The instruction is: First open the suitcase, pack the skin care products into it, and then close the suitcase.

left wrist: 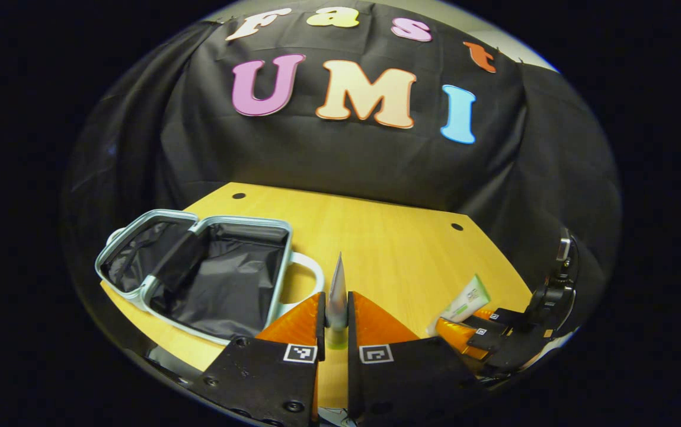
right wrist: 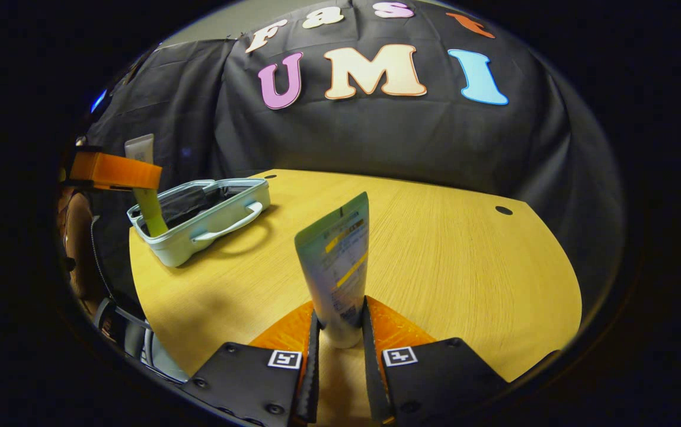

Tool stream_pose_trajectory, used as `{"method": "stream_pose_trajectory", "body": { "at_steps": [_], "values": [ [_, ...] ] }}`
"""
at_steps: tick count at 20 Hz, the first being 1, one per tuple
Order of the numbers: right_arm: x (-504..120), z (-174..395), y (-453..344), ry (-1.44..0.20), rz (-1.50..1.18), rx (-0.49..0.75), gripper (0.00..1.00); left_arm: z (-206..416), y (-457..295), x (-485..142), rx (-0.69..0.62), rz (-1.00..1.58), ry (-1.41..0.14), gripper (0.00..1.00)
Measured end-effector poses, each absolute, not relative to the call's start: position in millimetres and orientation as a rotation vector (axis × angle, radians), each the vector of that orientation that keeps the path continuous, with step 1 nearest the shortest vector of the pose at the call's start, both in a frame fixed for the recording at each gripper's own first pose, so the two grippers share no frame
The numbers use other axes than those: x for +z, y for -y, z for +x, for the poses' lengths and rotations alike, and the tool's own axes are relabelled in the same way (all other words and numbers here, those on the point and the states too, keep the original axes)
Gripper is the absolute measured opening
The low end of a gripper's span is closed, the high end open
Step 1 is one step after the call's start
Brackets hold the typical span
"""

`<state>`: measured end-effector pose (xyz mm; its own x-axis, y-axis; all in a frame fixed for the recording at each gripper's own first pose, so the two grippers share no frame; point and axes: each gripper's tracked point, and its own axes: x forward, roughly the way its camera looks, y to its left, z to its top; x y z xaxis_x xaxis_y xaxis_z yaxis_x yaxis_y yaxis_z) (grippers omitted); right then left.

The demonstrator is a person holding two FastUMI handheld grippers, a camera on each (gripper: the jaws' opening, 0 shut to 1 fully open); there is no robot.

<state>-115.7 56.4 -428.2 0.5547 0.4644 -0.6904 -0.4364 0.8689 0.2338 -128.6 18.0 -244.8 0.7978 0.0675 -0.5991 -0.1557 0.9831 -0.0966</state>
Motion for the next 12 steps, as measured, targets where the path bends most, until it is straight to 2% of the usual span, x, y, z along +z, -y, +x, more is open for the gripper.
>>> {"method": "stream_pose_trajectory", "body": {
  "at_steps": [1, 5, 7, 8, 9, 10, 12],
  "values": [
    [-426.8, -114.3, -55.7, -0.836, 0.047, 0.529, 0.31, -131.6, -30.8, -244.0, 0.147, -0.133, -0.644, 0.12],
    [-412.4, -110.7, -56.6, -0.885, 0.07, 0.529, 0.31, -136.6, -78.6, -248.9, 0.214, -0.091, -0.686, 0.11],
    [-393.7, -100.0, -68.5, -0.855, 0.049, 0.565, 0.31, -132.0, -110.0, -249.6, 0.253, -0.069, -0.715, 0.11],
    [-382.7, -93.8, -74.2, -0.827, 0.042, 0.567, 0.28, -128.8, -121.4, -248.6, 0.266, -0.07, -0.718, 0.11],
    [-371.6, -87.1, -81.0, -0.809, 0.058, 0.566, 0.31, -125.6, -131.9, -247.5, 0.275, -0.07, -0.722, 0.11],
    [-359.1, -82.4, -87.4, -0.794, 0.084, 0.565, 0.28, -120.8, -143.5, -249.5, 0.281, -0.055, -0.73, 0.11],
    [-343.8, -78.4, -103.5, -0.773, 0.107, 0.572, 0.31, -118.6, -164.5, -260.3, 0.29, -0.018, -0.772, 0.12]
  ]
}}
